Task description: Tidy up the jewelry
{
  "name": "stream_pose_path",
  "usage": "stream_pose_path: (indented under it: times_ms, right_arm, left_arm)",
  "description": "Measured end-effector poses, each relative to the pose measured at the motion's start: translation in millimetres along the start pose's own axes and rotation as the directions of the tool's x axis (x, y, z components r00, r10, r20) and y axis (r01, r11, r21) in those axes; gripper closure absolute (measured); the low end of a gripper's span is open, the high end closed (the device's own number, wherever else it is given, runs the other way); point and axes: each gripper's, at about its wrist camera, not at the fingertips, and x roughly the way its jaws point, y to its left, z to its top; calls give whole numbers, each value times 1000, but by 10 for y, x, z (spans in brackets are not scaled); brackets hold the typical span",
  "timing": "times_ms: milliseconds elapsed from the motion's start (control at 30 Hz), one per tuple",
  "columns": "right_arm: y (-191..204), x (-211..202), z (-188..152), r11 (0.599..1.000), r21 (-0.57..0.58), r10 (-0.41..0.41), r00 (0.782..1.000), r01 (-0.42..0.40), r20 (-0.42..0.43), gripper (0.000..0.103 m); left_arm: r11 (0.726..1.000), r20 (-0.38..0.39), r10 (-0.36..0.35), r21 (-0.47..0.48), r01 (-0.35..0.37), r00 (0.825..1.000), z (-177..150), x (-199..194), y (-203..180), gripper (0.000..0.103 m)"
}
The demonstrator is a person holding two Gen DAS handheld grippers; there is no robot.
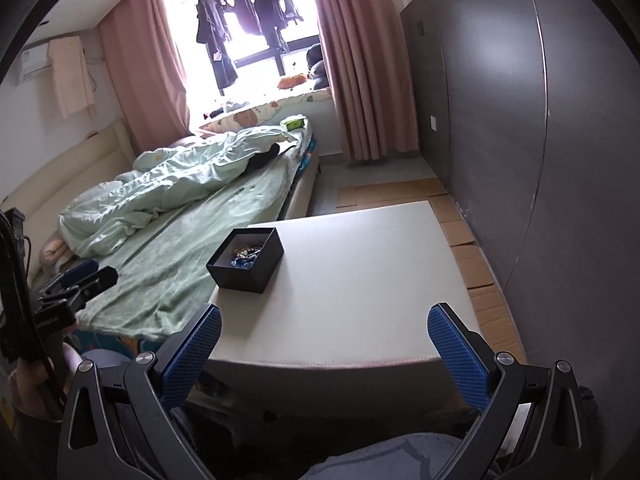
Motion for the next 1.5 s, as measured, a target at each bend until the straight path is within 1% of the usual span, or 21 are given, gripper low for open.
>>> stream_pose_path:
  times_ms: [167,267,400,567,700,1000,1367,1500]
  right_arm:
    - [19,-33,-25,1000,-7,-15,1000,15,7,0]
    - [29,-59,-54,1000,-7,-24,1000,24,15,0]
    - [23,-61,-69,1000,-6,-20,1000,20,6,0]
    - [-7,-39,-62,1000,0,-18,1000,18,-7,0]
    - [-1,-23,-52,999,-2,-33,999,33,-16,0]
    - [27,-5,-37,999,-9,-33,999,32,-24,0]
    - [49,-4,-54,999,-17,-41,999,40,-21,0]
    - [61,-9,-54,999,-22,-44,999,44,-22,0]
  left_arm:
    - [1000,3,15,12,-15,1000,-4,7,-52,0]
    - [1000,7,13,21,-13,1000,-15,-1,-82,0]
    - [1000,12,11,21,-11,1000,-26,-16,-88,0]
    - [999,-30,6,34,-5,1000,-31,57,-112,0]
    - [999,-12,4,47,-4,1000,-35,27,-143,0]
    - [999,-5,-3,37,3,1000,-36,24,-125,0]
    - [998,-36,9,58,-7,999,-29,68,-155,0]
    - [998,-15,-1,55,1,1000,-28,45,-158,0]
